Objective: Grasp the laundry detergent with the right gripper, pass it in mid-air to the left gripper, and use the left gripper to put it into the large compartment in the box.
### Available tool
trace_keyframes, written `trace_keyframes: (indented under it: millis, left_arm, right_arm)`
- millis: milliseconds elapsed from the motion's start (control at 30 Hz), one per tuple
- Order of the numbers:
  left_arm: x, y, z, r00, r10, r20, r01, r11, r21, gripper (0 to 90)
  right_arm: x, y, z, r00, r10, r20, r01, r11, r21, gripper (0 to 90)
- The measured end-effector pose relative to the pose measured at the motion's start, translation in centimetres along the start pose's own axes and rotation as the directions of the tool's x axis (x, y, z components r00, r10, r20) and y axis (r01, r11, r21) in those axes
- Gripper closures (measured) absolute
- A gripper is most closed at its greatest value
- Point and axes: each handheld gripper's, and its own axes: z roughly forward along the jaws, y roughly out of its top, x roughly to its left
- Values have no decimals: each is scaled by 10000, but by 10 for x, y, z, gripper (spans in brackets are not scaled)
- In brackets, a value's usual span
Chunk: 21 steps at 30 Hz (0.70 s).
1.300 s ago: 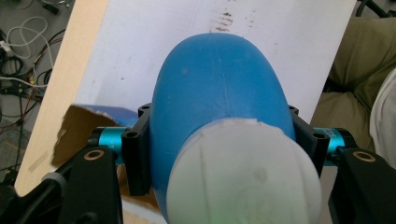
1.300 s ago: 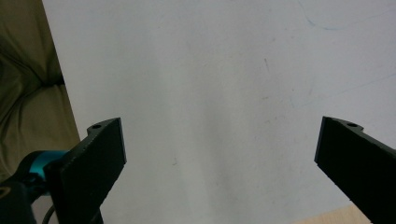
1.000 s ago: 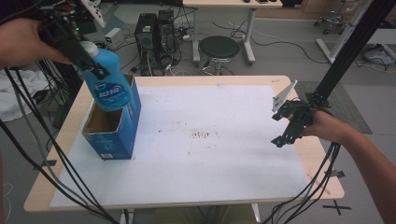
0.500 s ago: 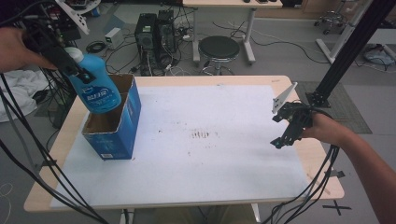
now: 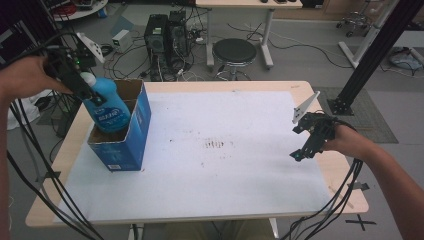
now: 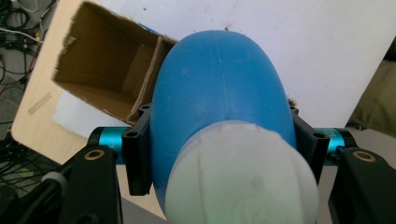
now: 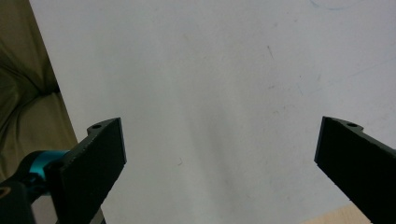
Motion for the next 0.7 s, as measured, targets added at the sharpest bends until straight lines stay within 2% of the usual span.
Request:
trace_keyframes:
  millis: [167,267,433,700]
  left_arm:
    - [-2,-3,34,9994,223,264,-233,9989,406,377]
    - [-2,-5,50,9989,288,367,-305,9984,471,377]
    - [0,-12,70,9993,209,320,-225,9986,489,377]
    - [1,-16,95,9989,409,217,-424,9962,757,377]
  right_arm:
    - [0,1,1,10000,-73,-13,73,10000,-29,10]
    - [1,2,3,10000,-84,-32,84,10000,34,10]
    - [1,3,6,9999,0,-156,0,10000,15,10]
    - [-1,4,9,9999,-2,-122,4,9999,112,10]
